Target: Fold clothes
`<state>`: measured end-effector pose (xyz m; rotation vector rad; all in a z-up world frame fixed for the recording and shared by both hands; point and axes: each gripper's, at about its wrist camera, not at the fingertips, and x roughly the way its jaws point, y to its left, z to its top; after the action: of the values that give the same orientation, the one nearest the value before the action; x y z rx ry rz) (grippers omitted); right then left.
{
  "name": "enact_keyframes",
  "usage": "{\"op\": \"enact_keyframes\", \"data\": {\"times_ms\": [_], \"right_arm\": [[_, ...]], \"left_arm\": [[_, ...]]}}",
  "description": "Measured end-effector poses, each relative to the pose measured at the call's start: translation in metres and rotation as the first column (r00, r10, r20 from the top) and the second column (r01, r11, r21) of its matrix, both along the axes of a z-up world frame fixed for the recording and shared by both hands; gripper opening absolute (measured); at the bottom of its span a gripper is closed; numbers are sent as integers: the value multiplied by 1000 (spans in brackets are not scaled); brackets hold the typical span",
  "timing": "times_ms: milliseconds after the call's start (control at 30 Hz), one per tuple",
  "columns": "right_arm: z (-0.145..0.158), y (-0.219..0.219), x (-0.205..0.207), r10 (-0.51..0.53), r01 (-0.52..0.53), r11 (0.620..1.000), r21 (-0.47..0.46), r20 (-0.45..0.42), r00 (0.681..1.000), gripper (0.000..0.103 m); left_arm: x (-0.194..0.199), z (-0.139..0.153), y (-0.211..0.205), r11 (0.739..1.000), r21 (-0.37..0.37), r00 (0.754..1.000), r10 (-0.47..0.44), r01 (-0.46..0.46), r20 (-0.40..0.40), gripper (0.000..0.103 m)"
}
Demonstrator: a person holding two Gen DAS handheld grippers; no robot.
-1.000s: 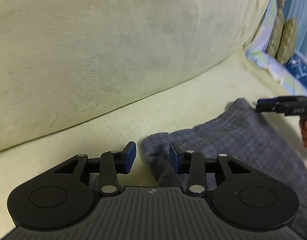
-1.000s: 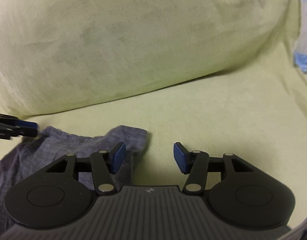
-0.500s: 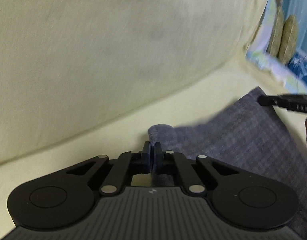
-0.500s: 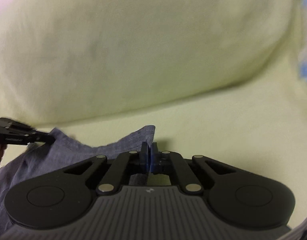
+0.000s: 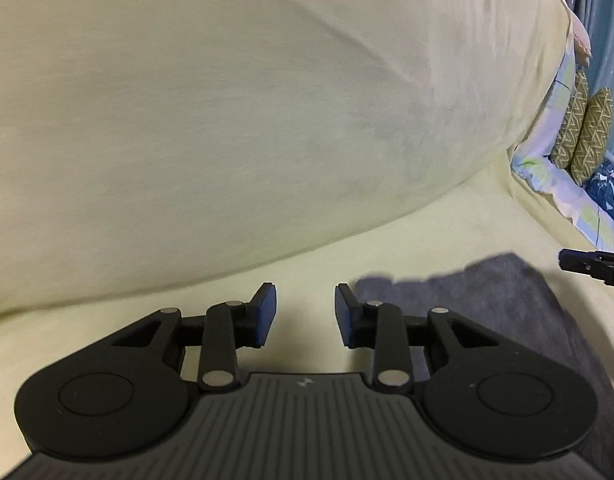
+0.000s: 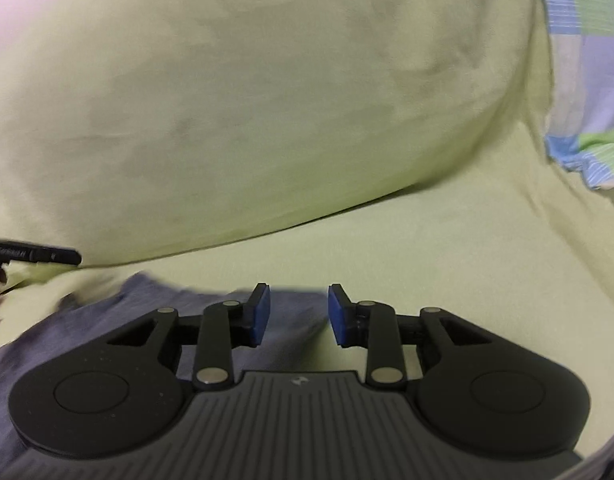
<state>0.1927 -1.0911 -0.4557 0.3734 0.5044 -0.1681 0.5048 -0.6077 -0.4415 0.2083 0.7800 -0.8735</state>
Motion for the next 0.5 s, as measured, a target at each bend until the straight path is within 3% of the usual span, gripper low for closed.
{"op": "enact_keyframes", "data": {"times_ms": [167, 333, 400, 500], "right_arm": [[-8, 61, 6, 182, -182, 983, 9, -34, 983, 28], [-5, 108, 54, 329, -333, 941, -59, -64, 942, 28], [-5, 120, 72, 372, -378, 922, -80, -89, 924, 28], [-16, 124, 87, 377, -392, 917, -80, -154, 913, 28]], "left_arm": [[-29, -28, 16, 995, 34, 995, -91, 93, -43, 38], [-32, -50, -26, 985, -9, 983, -175, 175, -56, 38], [-20, -61, -43, 986, 50, 987, -154, 156, -52, 38], [0, -60, -51, 996, 26, 996, -81, 82, -47, 41]]}}
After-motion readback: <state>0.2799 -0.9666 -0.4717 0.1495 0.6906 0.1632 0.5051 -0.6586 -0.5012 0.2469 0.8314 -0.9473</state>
